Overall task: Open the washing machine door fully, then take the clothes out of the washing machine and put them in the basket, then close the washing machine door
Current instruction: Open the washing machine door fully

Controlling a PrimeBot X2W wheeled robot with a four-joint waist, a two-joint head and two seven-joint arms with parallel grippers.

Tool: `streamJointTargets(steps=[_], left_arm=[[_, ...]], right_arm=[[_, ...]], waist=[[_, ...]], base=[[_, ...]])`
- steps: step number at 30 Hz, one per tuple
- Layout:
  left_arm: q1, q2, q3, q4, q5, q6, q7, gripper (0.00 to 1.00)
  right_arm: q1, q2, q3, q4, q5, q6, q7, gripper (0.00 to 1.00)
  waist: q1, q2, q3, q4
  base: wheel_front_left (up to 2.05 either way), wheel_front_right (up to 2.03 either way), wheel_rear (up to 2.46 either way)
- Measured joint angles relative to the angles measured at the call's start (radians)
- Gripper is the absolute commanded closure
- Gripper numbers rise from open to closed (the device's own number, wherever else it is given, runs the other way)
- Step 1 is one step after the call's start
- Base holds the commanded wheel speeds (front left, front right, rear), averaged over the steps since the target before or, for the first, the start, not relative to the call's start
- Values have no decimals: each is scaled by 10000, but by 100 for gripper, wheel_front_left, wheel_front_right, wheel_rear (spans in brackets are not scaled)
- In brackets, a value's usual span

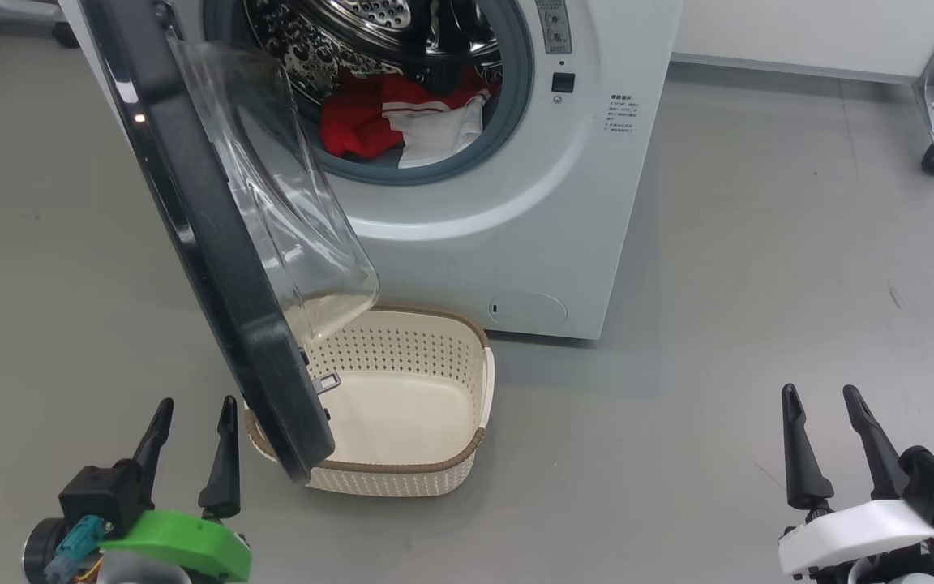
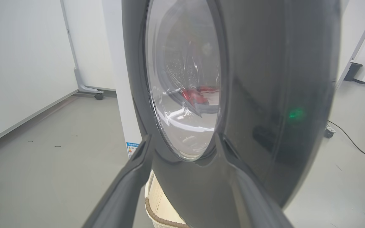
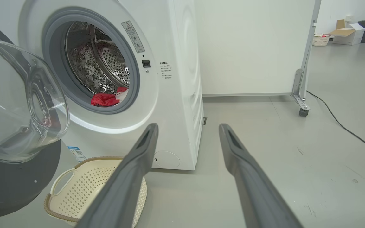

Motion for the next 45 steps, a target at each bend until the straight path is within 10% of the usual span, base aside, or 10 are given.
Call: streamJointTargets(steps=[27,28,29,30,31,45], left_arm=[[0,-77,61,61,134,-13,0,0],[0,-79,61,67,134,-13,0,8],[0,-79,59,84,134,-15,0,73],[0,-82,59,102,134,-23,0,73],[0,-86,58,117,134,-48,0,100],[-11,-136,301,-119,134,-90,0,100]], right_arm=[[242,483,-487,-61,-255,280,0,0],[262,525,-531,-65,-253,282,0,0],[275,556,-556,-67,-253,284,0,0],[285,573,-568,-67,-253,286,0,0],[294,579,-579,-67,-255,288,0,0],[364,663,-683,54,-385,548,0,0]], waist=[[0,0,-64,27],[0,0,-59,28],[0,0,-53,27],[0,0,-49,27],[0,0,-45,25],[0,0,-85,13]], base=[[0,0,0],[0,0,0],[0,0,0],[0,0,0],[0,0,0],[0,0,0]])
